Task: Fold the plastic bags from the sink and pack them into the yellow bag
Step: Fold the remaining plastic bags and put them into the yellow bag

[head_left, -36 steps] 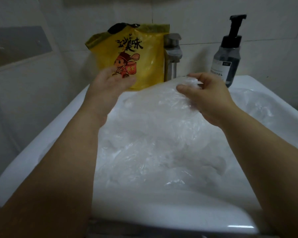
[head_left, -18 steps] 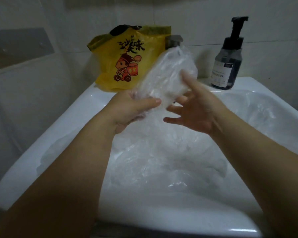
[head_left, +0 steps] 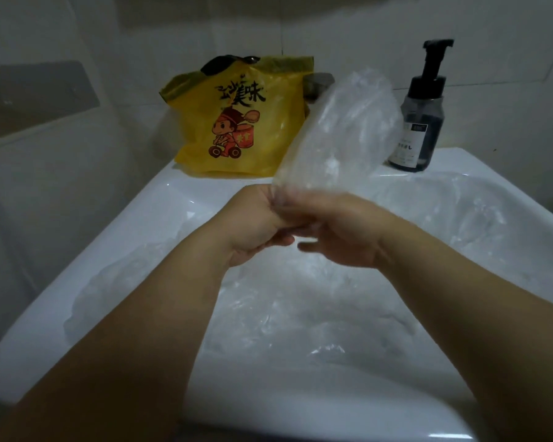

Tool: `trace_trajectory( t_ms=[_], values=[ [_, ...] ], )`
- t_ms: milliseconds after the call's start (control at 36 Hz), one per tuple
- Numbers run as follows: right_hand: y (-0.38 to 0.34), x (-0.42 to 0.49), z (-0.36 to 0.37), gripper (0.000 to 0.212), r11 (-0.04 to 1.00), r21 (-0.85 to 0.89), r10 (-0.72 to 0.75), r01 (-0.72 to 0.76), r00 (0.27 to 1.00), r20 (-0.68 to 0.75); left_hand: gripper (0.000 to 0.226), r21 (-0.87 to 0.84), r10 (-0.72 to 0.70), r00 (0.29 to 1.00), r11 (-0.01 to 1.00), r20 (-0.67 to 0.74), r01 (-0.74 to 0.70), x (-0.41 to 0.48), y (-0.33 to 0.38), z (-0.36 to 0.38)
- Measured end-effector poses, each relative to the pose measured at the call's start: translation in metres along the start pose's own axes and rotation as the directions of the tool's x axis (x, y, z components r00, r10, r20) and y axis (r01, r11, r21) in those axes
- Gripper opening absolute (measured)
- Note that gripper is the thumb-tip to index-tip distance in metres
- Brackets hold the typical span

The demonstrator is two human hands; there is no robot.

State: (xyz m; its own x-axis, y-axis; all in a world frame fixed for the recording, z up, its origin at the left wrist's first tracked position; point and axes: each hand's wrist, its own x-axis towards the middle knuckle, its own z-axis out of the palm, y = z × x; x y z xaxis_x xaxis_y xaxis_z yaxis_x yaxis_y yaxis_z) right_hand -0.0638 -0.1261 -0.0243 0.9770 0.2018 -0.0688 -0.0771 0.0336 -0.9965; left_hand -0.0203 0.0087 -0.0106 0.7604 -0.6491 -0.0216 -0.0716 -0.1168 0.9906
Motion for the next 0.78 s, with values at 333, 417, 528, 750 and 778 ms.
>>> trace_trajectory(
  t_ms=[333, 417, 528, 750, 778],
  values=[
    [-0.026, -0.011, -0.026, 0.027, 0.906, 0.377, -0.092, 0.193, 0.959, -0.268, 0.005, 0.282, -0.245, 0.961, 0.938, 0.129, 0.201, -0.003, -0.002, -0.010],
    [-0.028, -0.014, -0.029, 0.028, 0.909, 0.369, -0.089, 0.196, 0.954, -0.287, 0.005, 0.317, -0.262, 0.952, 0.926, 0.155, 0.204, -0.002, -0.005, -0.014],
    [-0.024, -0.013, -0.026, 0.024, 0.964, 0.225, -0.093, 0.140, 0.974, -0.206, 0.031, 0.303, -0.238, 0.940, 0.940, 0.244, 0.159, -0.003, -0.006, -0.017],
    [-0.015, -0.011, -0.014, 0.057, 0.998, 0.026, 0.048, -0.048, 0.999, 0.023, 0.022, -0.017, -0.050, 0.987, 0.998, 0.151, 0.054, 0.000, 0.001, -0.015],
    [-0.016, -0.011, -0.013, 0.056, 0.998, 0.036, 0.047, -0.048, 0.999, 0.020, 0.026, -0.002, -0.041, 0.992, 0.999, 0.117, 0.042, 0.001, 0.000, -0.016]
  ],
)
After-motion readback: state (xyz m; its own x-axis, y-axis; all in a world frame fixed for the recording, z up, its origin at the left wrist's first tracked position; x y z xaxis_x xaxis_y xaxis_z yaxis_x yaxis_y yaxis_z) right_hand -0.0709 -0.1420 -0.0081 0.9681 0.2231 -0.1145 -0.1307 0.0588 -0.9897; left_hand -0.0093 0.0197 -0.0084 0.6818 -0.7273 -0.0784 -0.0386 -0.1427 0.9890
